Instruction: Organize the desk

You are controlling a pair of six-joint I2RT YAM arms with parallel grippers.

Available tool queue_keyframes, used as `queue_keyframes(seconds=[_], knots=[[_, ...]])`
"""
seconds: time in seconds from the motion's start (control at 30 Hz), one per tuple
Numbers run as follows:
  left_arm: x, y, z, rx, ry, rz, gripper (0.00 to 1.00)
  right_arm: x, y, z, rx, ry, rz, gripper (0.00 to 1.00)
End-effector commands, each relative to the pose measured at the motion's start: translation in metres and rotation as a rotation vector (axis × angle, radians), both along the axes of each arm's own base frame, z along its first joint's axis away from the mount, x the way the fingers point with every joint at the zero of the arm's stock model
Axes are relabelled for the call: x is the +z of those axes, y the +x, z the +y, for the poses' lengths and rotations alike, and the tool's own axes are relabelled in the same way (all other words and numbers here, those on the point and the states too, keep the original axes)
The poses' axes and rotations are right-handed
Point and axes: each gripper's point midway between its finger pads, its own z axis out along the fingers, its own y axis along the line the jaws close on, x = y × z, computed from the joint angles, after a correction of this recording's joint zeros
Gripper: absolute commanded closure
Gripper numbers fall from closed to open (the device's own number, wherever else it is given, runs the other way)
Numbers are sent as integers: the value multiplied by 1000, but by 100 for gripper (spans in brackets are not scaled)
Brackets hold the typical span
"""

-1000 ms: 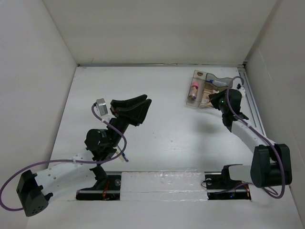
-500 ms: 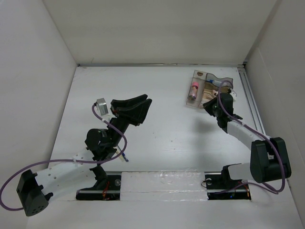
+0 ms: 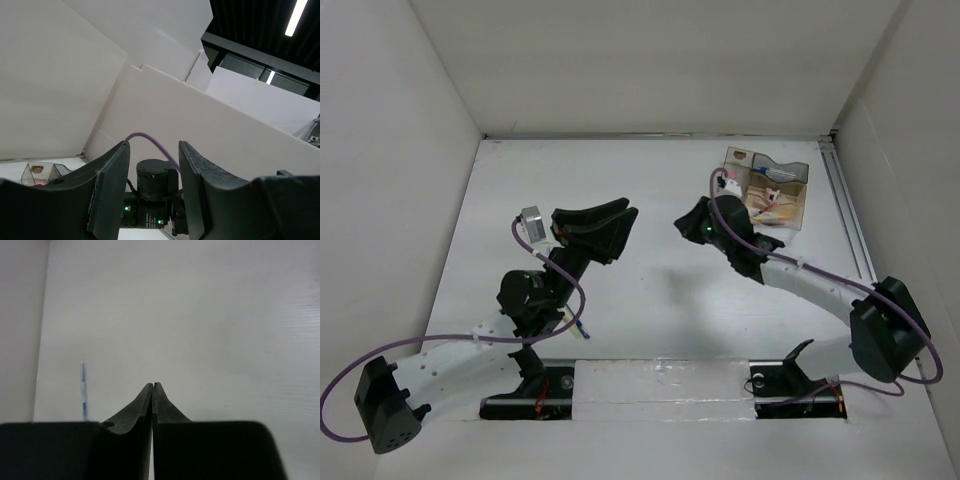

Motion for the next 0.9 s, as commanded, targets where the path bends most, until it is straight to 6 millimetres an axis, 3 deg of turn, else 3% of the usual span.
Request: queue_keyframes(seconds=[0.0,0.1,0.17,0.23,0.33,0.4,0.43,0.5,0.6,0.63,0.7,0.77,0.8,0.87], knots=[[38,-17,17,-16,-94,-80,61,56,-11,64,105,-7,-138,100],[41,-18,28,17,-100,-72,61,79,-34,99,164,-1,-224,100],[46,-21,43,49,-138,-73,60,86,-37,107,184,42,-260,100],[49,-23,54,74,-159,-74,65,70,-34,111,231,58,-239,100],[43,-17,59,111,-147,-46,100,81,-66,156,489,110,-254,100],[31,-8,59,139,-138,3,100,56,-69,176,515,-2,-234,100],[25,-3,60,156,-143,39,100,52,-81,192,550,-36,-230,100],[14,1,59,164,-127,76,100,34,-78,210,556,-106,-202,100],[1,7,65,185,-141,149,100,17,-91,233,608,-103,-205,75],[1,6,73,203,-161,154,100,11,-90,235,614,-108,-200,62],[-12,9,76,216,-156,190,99,4,-105,248,660,-123,-188,52],[-21,10,85,244,-178,229,98,-18,-113,254,696,-178,-158,49],[-23,10,88,250,-190,235,98,-19,-123,263,728,-180,-161,49],[-18,6,96,254,-224,219,98,-36,-134,272,759,-202,-142,49]])
